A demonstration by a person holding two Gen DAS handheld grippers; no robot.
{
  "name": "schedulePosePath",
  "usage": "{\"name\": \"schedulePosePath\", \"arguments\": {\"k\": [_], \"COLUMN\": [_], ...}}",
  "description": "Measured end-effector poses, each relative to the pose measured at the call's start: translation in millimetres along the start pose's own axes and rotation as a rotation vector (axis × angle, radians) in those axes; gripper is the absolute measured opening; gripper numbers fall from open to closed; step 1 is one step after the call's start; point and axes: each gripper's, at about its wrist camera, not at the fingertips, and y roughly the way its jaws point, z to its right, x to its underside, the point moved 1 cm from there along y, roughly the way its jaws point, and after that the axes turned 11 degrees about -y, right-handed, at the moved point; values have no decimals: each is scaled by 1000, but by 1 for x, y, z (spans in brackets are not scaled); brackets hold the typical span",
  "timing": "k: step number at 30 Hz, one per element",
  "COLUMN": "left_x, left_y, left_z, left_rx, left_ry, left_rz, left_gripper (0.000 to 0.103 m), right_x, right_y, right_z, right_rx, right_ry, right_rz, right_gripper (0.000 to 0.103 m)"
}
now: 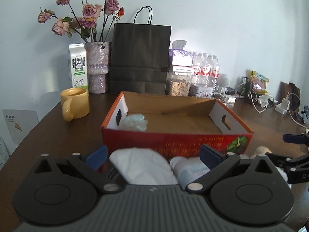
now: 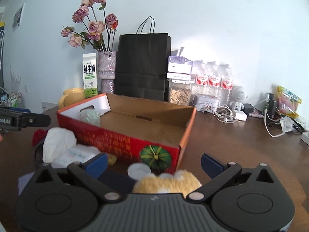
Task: Organize objects
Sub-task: 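Grasp the white-and-yellow plush sheep with the right gripper while the left moves toward the red rose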
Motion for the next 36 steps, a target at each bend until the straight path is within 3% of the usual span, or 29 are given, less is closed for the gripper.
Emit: {"name": "schedulePosePath", "arguments": {"k": [14,26,30,33,36], "left_x": [53,56,56,54,53], "left_y": [-33,-30,-26,-24,-21], "left_z": [-33,-39,-41,-43,-45], "left_rx": [-76,-105,-116,-119,-125], "left_ry": [-38,-58,-66,-68,-73], "left_rz": [-88,-99,-107,-108,-108], "left_gripper": [103,103,103,103,103], "right_x": [59,56,55,56,55], "right_y": [-31,-2,14,23,23], "right_z": [2,10,10,9,6], "right_rx": [-4,-28,-69,-98,-96], "right_ry": [67,98,109,128,122], "right_rz": [-93,-125,-136,-144,-122], "right_gripper": [103,102,82,57,53]}}
